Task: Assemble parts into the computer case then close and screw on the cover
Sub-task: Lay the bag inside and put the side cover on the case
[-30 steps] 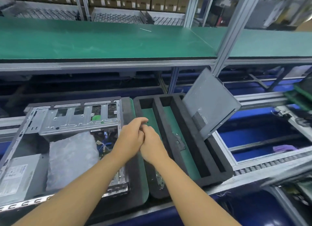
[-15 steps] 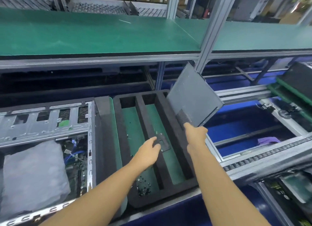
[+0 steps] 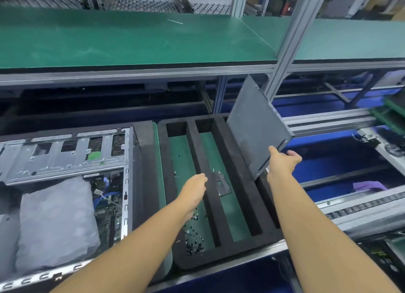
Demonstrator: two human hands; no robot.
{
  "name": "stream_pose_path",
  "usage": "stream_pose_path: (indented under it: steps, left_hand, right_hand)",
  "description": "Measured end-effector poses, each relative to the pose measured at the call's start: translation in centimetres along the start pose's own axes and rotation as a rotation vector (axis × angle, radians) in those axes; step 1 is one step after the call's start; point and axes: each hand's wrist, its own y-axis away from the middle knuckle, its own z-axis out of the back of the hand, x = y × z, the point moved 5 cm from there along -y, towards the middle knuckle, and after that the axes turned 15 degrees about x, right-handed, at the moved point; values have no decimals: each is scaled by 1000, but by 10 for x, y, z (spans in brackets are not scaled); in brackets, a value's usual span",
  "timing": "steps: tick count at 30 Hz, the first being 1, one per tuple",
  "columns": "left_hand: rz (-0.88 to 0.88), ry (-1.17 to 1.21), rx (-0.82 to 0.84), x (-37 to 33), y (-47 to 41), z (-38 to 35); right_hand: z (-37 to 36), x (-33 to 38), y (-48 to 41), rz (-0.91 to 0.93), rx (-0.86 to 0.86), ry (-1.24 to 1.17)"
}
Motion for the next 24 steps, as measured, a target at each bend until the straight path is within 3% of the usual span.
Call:
stream_pose_path:
  steps: [4,10,18,24]
  left_hand:
    - [-24,1,-21,-5,3,2]
    - [-70,47,-30,-16,13,7]
    - [-169,166,-29,-27,33,21]
    - [-247,327,8,-42,45,29]
  right_hand:
    - [-28,7,8,128,106,216]
    - [-43,17,25,226,77,509]
    - [-44,18,59,452,109,560]
    - [-68,89,95,795,127,615]
